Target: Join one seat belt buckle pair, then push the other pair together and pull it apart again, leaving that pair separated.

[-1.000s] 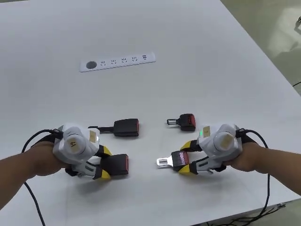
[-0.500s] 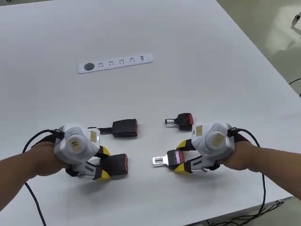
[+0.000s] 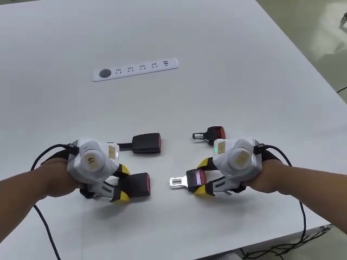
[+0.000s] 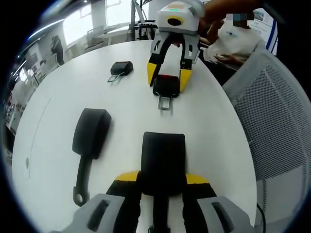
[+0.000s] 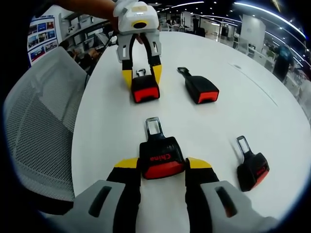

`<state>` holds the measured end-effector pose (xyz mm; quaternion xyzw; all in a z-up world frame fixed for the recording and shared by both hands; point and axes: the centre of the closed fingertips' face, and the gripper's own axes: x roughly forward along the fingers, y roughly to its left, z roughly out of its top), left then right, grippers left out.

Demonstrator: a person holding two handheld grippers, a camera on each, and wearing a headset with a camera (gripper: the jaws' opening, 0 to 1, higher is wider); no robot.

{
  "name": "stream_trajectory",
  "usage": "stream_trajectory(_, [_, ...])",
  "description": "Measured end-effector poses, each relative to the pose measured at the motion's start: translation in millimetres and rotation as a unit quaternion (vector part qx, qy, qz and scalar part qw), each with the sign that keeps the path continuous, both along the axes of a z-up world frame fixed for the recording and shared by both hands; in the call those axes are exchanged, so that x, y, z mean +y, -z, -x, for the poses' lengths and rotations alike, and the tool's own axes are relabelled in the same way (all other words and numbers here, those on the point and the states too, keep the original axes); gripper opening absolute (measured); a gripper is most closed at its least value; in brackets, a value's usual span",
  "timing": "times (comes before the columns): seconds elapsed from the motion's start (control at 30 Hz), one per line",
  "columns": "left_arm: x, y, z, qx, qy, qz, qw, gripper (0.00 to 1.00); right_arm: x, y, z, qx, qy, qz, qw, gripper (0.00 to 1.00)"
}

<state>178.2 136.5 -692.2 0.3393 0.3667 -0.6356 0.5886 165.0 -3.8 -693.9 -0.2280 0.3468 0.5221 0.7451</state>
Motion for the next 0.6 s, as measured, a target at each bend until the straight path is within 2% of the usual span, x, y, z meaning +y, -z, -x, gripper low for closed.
stream_trajectory(0.43, [-2.6,-5.6,4.8,-0.001,0.003,-0.006,1.0,0.33,22.5,2.6,-1.5,-0.001,-0.001,-0.007,1.0,0.33])
stream_trajectory(0.6, [-2.6,-6.3,5.6,-0.003,0.012,-0.014,0.9998,0.33,27.5,3.5,-2.8,-0.001,-0.003,-0.003,1.0,0.33])
